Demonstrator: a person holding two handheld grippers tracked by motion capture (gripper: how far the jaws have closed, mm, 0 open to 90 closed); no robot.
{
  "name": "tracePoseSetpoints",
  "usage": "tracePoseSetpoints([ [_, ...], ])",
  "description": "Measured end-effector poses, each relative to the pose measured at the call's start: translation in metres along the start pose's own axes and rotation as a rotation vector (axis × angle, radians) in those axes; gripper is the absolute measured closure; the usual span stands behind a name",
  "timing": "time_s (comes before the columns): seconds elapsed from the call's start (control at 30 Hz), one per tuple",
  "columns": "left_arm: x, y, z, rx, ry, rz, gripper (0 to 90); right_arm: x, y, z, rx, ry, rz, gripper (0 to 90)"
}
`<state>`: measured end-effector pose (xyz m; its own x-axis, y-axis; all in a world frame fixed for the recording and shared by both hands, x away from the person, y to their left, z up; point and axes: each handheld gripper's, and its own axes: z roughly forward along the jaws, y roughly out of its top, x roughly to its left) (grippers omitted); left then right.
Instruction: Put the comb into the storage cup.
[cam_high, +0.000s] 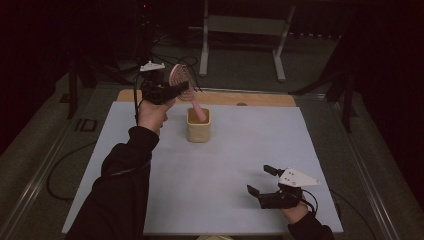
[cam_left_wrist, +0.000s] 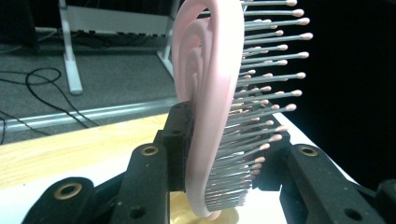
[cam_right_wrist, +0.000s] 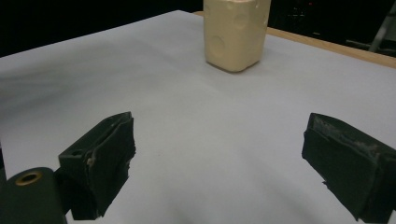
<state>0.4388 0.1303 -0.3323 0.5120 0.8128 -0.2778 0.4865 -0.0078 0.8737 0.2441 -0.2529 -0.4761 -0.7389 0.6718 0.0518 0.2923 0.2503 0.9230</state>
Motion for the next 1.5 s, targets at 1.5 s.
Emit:
tracePoseSetpoints([
  [1.5, 0.014, -0.039, 0.036, 0.093, -0.025, -0.052, 65.1, -0.001, 0.000, 0.000, 0.002, 0.004, 0.001, 9.0],
])
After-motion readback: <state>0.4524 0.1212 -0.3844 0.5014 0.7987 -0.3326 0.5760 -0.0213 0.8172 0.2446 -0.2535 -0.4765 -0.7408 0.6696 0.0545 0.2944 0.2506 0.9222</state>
